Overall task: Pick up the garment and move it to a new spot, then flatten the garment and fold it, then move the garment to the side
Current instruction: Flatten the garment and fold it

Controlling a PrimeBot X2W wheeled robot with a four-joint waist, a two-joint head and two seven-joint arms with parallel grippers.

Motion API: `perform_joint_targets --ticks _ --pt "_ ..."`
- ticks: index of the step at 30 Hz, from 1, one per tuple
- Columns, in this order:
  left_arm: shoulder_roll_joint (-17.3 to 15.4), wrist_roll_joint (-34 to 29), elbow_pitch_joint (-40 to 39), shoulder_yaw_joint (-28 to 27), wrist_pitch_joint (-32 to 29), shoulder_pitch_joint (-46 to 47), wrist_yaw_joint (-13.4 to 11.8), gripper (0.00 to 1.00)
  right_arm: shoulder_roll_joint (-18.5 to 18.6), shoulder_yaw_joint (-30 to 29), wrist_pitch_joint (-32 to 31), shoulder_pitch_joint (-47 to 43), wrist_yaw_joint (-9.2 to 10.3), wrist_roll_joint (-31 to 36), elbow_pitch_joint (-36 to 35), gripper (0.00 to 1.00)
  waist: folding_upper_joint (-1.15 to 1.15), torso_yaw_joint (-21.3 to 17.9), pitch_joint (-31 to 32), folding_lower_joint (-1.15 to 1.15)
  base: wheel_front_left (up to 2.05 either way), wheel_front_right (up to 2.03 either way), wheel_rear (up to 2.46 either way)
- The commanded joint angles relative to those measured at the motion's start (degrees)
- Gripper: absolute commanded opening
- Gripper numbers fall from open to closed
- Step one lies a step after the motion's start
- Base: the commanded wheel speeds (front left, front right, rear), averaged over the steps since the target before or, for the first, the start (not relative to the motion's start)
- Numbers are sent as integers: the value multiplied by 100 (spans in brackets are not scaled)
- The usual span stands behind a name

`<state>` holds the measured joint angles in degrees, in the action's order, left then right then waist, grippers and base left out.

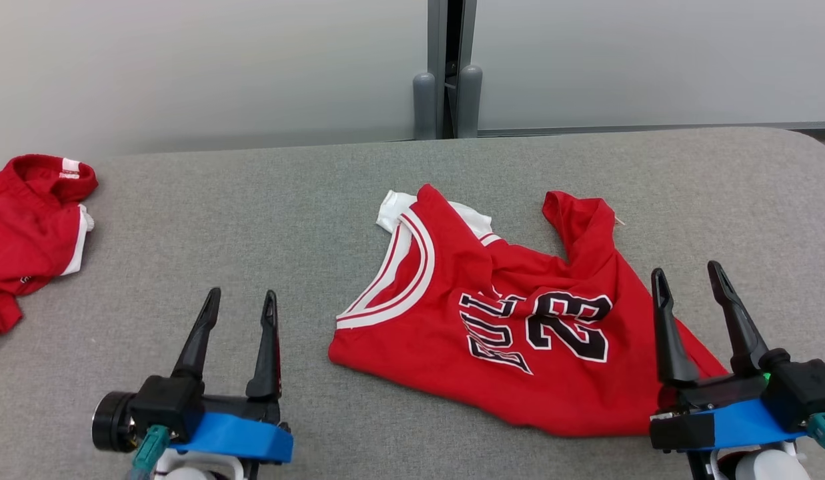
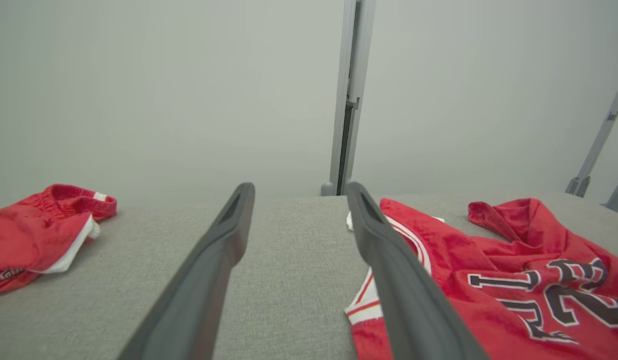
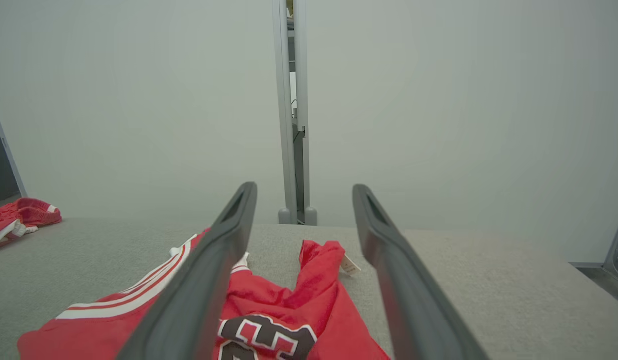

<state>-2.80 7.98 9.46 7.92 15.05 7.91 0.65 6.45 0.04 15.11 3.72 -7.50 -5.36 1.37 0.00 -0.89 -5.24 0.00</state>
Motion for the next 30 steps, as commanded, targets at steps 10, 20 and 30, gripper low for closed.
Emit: perform_joint_targets --ticks 10,20,30 --pt "-19 -209 871 334 18 1106 394 100 -48 53 4 283 2 9 214 100 0 -222 -269 0 0 0 0" --pt "-90 -246 3189 936 -31 2085 645 100 -115 -8 5 367 2 -19 347 100 0 -448 -461 0 0 0 0" --pt "-74 182 4876 1583 -628 2615 686 100 -148 -43 4 451 2 21 394 100 0 -492 -604 0 0 0 0"
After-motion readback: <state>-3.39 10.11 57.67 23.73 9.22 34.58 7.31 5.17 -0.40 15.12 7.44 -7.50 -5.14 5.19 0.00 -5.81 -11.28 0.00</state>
